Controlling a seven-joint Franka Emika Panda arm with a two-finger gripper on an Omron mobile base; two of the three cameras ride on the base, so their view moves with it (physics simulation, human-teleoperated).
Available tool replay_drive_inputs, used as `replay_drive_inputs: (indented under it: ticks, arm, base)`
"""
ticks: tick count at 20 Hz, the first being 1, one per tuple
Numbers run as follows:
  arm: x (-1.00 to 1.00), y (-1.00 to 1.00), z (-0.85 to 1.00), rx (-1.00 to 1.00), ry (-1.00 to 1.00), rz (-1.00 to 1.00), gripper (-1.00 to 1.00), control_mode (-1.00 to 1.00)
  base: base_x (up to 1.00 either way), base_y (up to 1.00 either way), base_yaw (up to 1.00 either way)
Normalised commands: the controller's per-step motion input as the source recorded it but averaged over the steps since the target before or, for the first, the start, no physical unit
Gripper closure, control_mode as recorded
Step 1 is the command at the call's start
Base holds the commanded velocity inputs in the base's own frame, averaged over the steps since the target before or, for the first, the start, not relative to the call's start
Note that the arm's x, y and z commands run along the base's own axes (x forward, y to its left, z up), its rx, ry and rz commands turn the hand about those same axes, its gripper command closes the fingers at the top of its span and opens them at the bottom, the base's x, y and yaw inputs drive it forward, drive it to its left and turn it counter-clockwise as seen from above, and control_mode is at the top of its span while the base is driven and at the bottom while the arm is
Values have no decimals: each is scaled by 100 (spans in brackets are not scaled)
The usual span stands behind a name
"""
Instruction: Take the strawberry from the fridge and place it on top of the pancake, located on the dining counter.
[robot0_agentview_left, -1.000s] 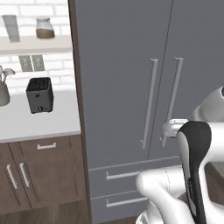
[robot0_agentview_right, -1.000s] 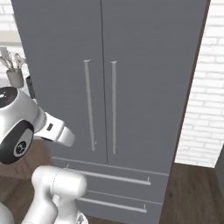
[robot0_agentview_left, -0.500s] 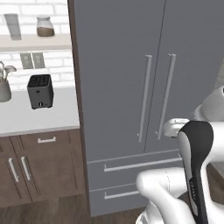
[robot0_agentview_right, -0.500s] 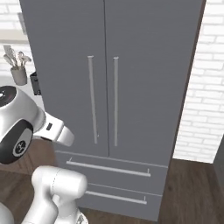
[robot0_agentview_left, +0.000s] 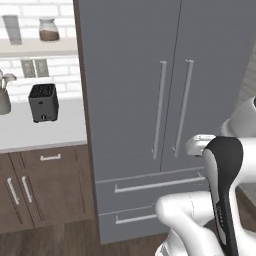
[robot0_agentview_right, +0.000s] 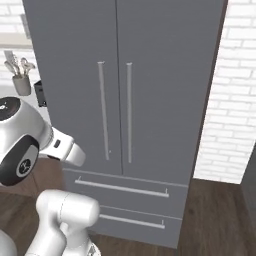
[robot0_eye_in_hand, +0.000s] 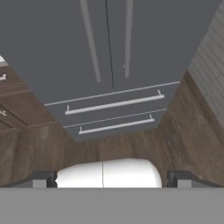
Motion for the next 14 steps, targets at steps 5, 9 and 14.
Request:
replay_drive_inputs:
  ticks: [5,9,14]
  arm:
    - [0,0,0,0,0,0,-100,100]
    - [0,0,0,0,0,0,-100,100]
    - [0,0,0,0,0,0,-100,100]
  base:
    - [-67,1,0]
    - [-30,0,0]
    - [3,-3,0]
